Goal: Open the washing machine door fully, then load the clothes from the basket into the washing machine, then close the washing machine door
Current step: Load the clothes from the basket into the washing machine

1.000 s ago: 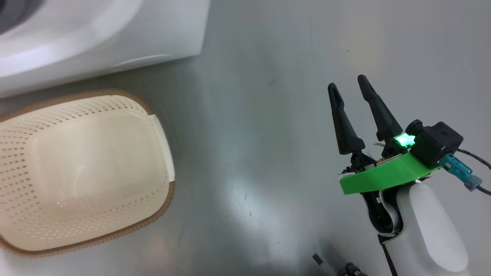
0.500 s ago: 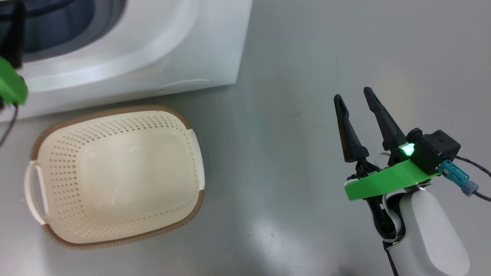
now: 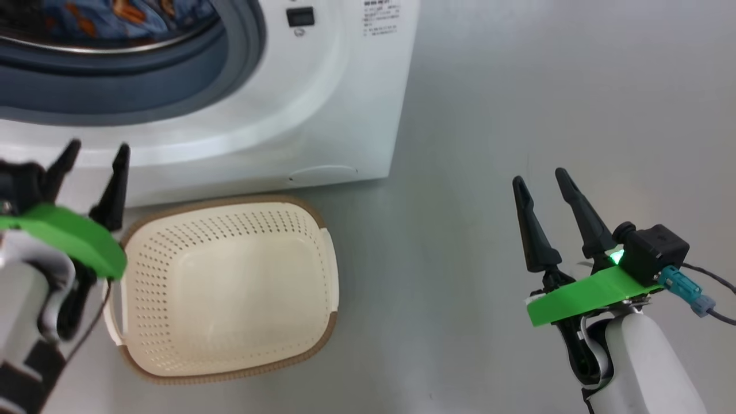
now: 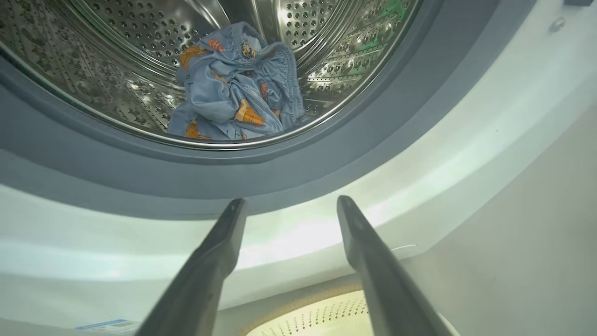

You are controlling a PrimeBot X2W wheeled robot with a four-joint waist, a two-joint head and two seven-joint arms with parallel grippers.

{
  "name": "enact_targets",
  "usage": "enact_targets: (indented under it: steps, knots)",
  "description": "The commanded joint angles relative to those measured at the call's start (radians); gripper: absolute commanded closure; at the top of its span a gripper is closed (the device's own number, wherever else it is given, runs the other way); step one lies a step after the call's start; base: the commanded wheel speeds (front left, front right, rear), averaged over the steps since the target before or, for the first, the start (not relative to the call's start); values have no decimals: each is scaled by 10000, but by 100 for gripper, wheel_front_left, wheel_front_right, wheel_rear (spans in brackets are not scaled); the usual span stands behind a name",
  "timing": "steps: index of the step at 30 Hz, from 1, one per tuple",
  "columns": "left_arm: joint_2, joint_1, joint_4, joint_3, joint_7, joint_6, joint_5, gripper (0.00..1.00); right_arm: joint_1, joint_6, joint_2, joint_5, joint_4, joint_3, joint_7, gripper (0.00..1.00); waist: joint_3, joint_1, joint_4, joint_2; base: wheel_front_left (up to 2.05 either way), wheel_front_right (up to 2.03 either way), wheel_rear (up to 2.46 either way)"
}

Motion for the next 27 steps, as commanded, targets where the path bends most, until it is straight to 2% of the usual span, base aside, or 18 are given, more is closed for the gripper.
enact_targets:
  steps: [1, 7, 9, 15, 22, 27]
  knots:
    - [642, 243, -345, 489, -134, 178, -141, 0, 235, 16, 74, -113, -157, 179, -120, 0, -608, 0, 280, 0, 0, 0, 0]
    - [520, 2032, -1992, 1234, -211, 806, -552, 0, 518, 16, 74, -138, 5, 106, -120, 0, -1350, 0, 477, 0, 0, 0, 0]
    - [473, 2583, -2607, 1560, -215, 1012, -338, 0, 653, 16, 74, -136, 61, 66, -120, 0, -1588, 0, 540, 0, 0, 0, 0]
    - [-126, 4362, -4037, 2685, -219, 1448, 202, 0, 1155, 16, 74, -82, 200, -4, -120, 0, -2357, 0, 674, 0, 0, 0, 0]
    - [-1145, 6095, -5032, 3922, -220, 1541, 1164, 0, 1654, 16, 74, -91, 286, 5, -111, 0, -3280, 0, 755, 0, 0, 0, 0]
    - [-1907, 7188, -5350, 4619, -221, 1432, 1962, 0, 2065, 16, 74, -48, 284, -48, -1, 0, -3952, 0, 818, 0, 0, 0, 0]
